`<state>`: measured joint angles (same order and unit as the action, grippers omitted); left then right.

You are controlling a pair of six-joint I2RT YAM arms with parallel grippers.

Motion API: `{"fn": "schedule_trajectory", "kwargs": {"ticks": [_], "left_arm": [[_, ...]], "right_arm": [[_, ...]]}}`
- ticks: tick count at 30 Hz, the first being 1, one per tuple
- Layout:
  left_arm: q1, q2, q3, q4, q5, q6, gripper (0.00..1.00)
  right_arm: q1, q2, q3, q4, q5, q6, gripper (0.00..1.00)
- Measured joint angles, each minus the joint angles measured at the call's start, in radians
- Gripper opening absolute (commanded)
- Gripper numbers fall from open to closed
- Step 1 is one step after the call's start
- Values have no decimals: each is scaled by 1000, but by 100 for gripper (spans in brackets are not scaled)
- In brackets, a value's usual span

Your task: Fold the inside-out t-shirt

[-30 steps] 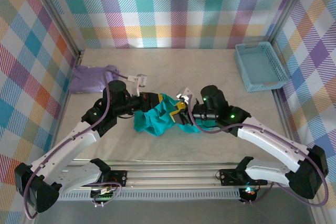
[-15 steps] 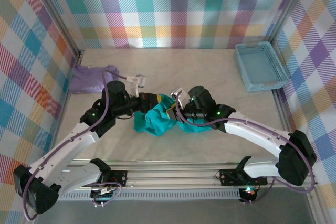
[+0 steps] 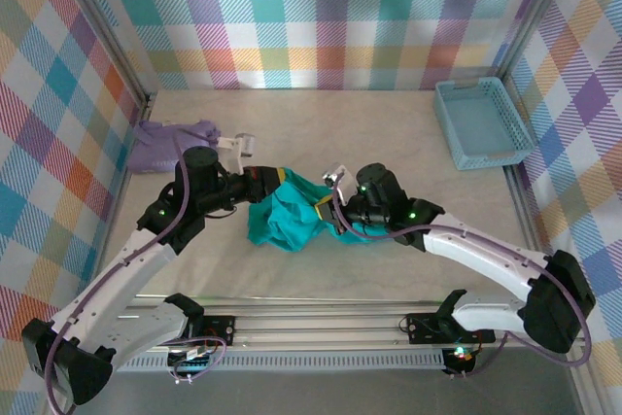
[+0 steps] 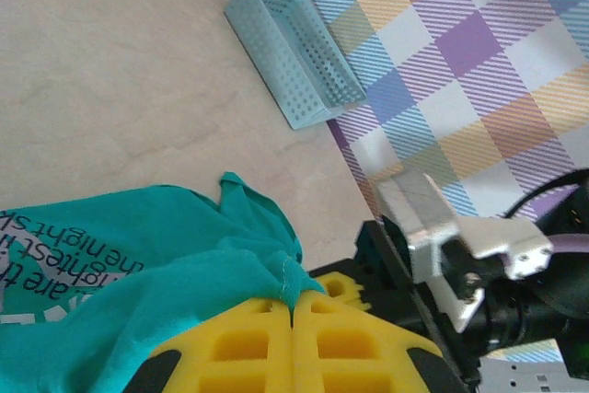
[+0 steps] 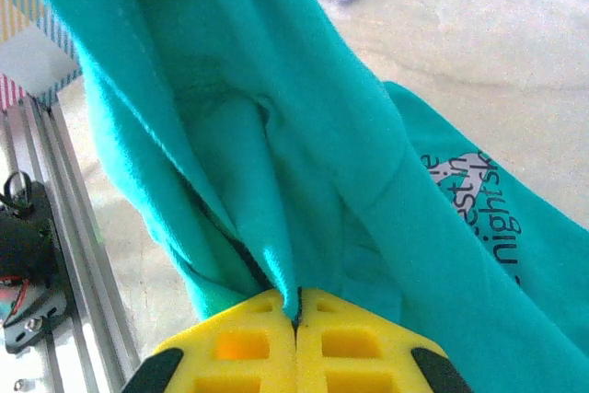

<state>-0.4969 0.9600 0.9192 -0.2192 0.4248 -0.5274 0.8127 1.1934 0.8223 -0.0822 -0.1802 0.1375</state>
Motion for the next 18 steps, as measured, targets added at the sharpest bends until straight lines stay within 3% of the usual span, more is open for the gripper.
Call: {"fn": "schedule_trajectory", "kwargs": {"ticks": [8, 18], "left_arm": [[15, 50, 0, -23, -24, 0, 0], [15, 178, 0, -46, -16, 34, 0]], "right_arm": [[-29, -168, -153, 235, -65, 53, 0], [-29, -183, -251, 540, -119, 126, 0]]}}
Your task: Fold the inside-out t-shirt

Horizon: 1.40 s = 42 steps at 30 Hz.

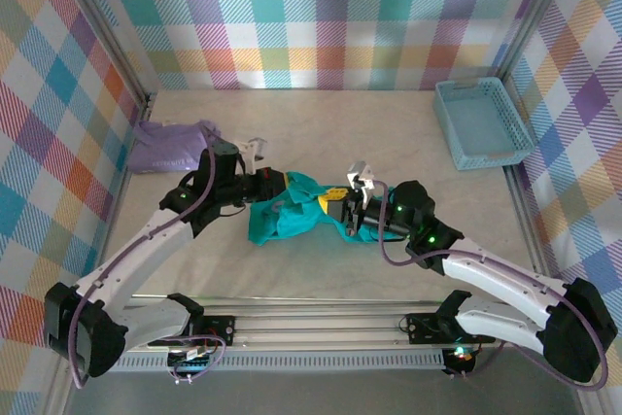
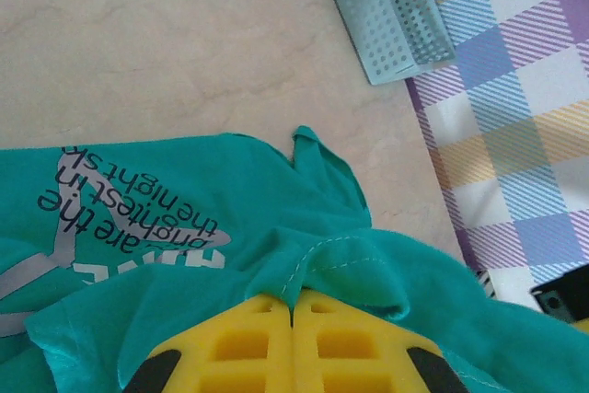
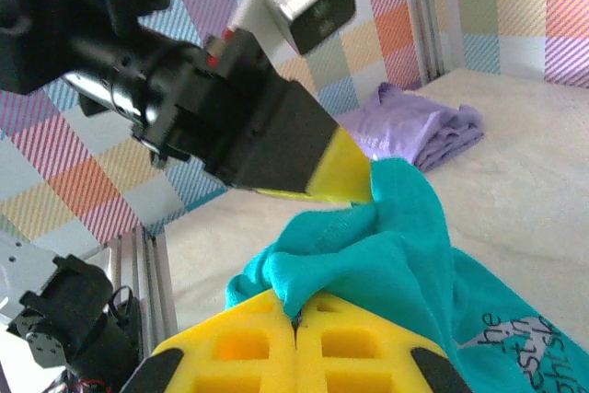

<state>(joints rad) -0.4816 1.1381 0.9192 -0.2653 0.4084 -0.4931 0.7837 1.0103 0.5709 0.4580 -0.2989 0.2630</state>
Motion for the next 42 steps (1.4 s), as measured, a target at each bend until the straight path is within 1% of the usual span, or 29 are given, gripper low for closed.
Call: {"fn": "schedule_trajectory", "kwargs": {"ticks": [4, 8, 11, 14, 17, 21, 24, 30, 33, 38, 42], "left_arm": [[10, 10, 0, -27, -21, 7, 0], [53, 12, 0, -27, -23, -7, 0], [60, 12, -1, 2, 12, -15, 0], [64, 13, -10, 68, 69, -24, 0], [65, 13, -19, 135, 145, -40, 0], [51, 6, -19, 214, 247, -47, 0], [38, -5, -19, 231, 291, -44, 0], [34, -8, -19, 226, 313, -34, 0], [32, -8, -18, 216, 316, -32, 0], [29, -8, -17, 212, 316, -18, 0], [19, -7, -13, 207, 316, -11, 0]], "right_arm": [[-6, -52, -43, 19, 34, 3, 0], [-11, -133, -83, -6, 116, 8, 0], [-12, -155, -97, -33, 174, 15, 0], [-12, -145, -101, -51, 192, 18, 0], [-12, -103, -94, -82, 192, 13, 9], [-12, 4, -3, -220, 193, -24, 24], [-12, 47, 55, -301, 187, -77, 32], [-12, 29, 117, -454, 187, -243, 41], [-12, 28, 155, -511, 187, -301, 44], [-12, 34, 225, -544, 186, -353, 49], [-12, 95, 293, -546, 183, -380, 51]]}}
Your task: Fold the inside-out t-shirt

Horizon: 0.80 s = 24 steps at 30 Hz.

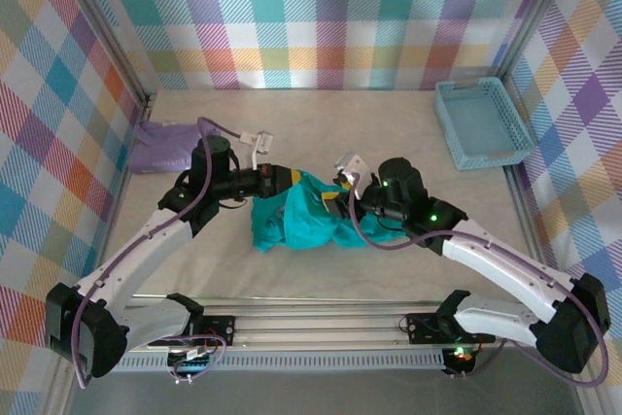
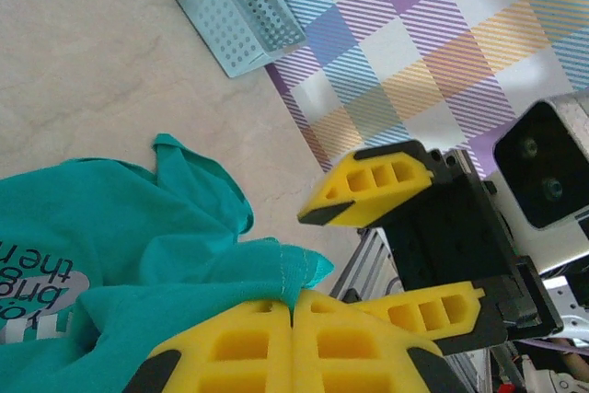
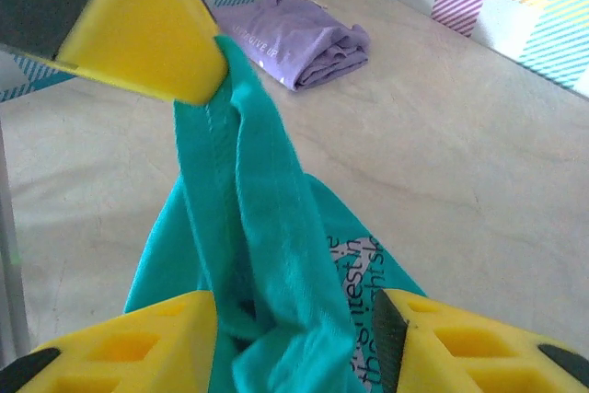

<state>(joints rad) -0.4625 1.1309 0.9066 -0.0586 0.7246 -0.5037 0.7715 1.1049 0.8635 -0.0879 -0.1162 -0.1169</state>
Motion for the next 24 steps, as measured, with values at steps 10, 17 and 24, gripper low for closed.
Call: {"fn": "schedule_trajectory", "kwargs": {"ticks": [10, 17, 24], "left_arm": [[-4, 0, 10, -21, -1, 7, 0], [-11, 0, 11, -26, -3, 11, 0], [-15, 11, 31, -60, -36, 19, 0]], "right_arm": [[0, 106, 32, -4, 1, -11, 51], [18, 132, 83, -7, 81, -14, 48], [86, 144, 136, -73, 308, -30, 42]]}}
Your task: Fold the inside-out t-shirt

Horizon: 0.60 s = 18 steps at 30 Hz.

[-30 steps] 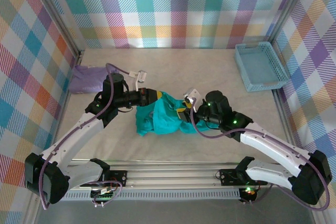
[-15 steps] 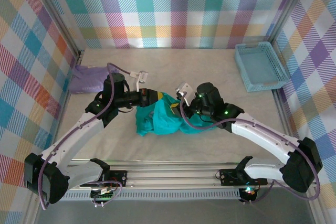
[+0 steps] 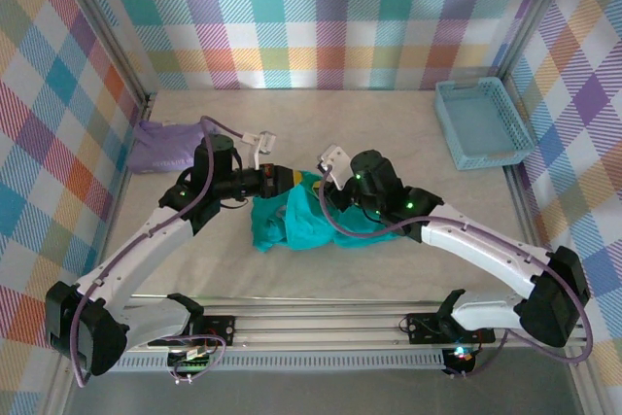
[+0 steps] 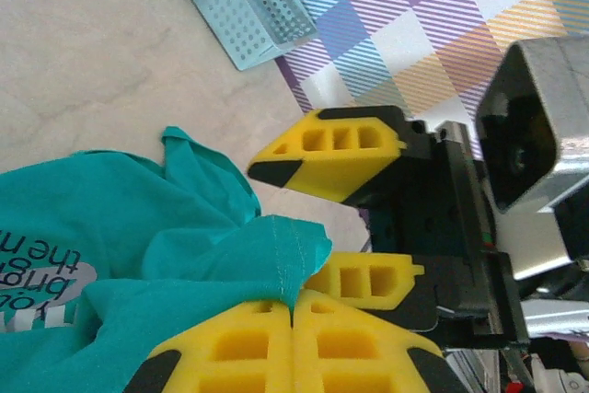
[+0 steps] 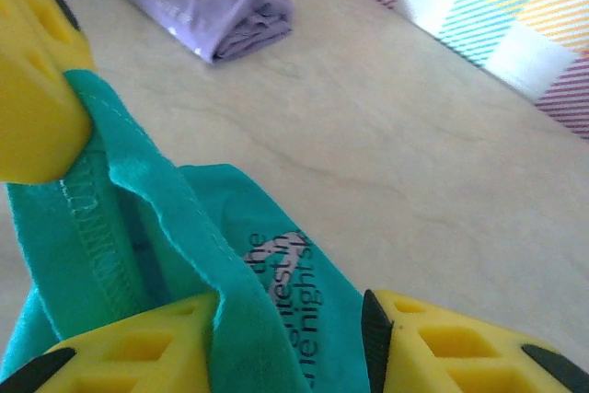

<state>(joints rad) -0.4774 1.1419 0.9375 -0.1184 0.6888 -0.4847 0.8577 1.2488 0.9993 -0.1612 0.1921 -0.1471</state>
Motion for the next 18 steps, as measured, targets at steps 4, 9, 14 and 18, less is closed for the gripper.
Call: {"fn": "schedule_trajectory", "kwargs": {"ticks": [4, 9, 14, 18], "left_arm": [[0, 8, 11, -23, -26, 3, 0], [0, 11, 15, -42, -47, 4, 0], [-4, 11, 15, -52, -64, 11, 0], [-6, 10, 16, -91, -127, 31, 0]], "right_arm": [[20, 6, 50, -64, 106, 7, 30], [21, 34, 111, -142, 168, 41, 5], [21, 41, 138, -209, 170, 68, 0], [-12, 27, 164, -258, 58, 82, 0]]}}
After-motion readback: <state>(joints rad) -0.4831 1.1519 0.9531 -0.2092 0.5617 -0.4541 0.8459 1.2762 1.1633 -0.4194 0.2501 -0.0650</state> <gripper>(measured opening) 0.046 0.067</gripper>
